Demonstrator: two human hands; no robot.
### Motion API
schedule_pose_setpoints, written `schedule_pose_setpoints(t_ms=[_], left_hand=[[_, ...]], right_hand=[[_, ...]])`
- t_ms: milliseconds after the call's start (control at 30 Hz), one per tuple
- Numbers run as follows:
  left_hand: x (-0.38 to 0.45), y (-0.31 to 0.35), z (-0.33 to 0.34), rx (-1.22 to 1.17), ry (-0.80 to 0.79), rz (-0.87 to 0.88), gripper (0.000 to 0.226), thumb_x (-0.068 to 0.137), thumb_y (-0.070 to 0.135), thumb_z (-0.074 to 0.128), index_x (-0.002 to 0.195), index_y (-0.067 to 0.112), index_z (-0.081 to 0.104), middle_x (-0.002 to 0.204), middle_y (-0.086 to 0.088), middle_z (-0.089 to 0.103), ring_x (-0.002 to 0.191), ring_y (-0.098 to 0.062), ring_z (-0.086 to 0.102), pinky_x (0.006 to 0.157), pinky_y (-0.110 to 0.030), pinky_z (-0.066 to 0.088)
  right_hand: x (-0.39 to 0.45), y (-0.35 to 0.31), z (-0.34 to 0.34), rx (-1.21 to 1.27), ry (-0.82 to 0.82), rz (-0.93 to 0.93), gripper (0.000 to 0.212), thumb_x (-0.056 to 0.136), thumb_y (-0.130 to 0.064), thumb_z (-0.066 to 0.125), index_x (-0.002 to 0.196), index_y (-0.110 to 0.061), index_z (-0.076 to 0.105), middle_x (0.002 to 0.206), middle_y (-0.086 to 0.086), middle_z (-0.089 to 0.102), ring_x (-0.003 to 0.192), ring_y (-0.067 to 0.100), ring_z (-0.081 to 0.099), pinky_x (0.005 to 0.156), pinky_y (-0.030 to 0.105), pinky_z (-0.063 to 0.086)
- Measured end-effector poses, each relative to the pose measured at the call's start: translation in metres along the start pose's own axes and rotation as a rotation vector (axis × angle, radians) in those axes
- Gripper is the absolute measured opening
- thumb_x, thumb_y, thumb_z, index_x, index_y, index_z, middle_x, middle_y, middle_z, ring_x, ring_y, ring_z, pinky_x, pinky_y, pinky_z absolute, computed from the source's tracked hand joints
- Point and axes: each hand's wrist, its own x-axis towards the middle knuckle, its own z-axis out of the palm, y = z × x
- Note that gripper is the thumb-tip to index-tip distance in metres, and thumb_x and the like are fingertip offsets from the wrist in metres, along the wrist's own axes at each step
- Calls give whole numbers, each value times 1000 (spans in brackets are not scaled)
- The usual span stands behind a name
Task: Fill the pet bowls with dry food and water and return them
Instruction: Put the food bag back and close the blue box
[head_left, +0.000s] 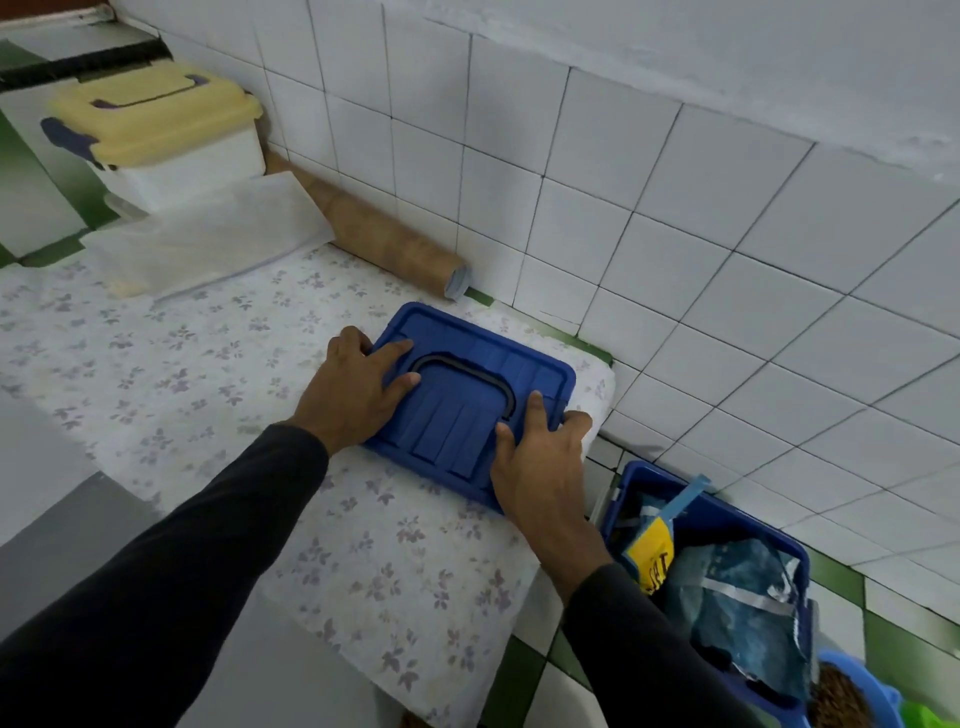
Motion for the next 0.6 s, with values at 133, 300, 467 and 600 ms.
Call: schedule_pose_setpoints(t_ms=[133, 300, 467, 600], left_hand=[[-8, 39, 17, -73, 30, 63, 59, 98, 51, 57, 149, 21, 53, 123, -17, 43, 114, -34, 45, 90, -44, 52], [-23, 95, 48, -162, 46, 156, 54, 98, 43, 63, 146, 19, 56, 119, -14, 41, 107, -30, 46, 87, -39, 49], [-41, 155, 81, -307, 33, 190, 49, 98, 35, 67, 143, 18, 59, 115, -4, 36, 95, -20, 51, 84, -33, 51], [-60, 195, 110, -366, -6, 205, 48, 98, 35, 67, 142, 16, 61, 116, -6, 38, 89, -22, 54, 86, -35, 54]], right_hand=[[-6, 35, -17, 97, 73, 61, 63, 103, -46, 43, 158, -19, 27, 147, 22, 16, 103, 39, 60, 92, 43, 55], [-28, 95, -44, 144, 117, 173, 60, 103, -46, 45, 157, -25, 31, 149, 17, 15, 99, 39, 63, 89, 47, 57], [-54, 155, -68, 100, 143, 269, 58, 102, -46, 46, 156, -27, 33, 147, 14, 17, 100, 38, 63, 86, 41, 55], [-72, 202, -81, 88, 139, 339, 59, 101, -46, 48, 155, -29, 34, 150, 13, 17, 108, 37, 60, 93, 40, 51]])
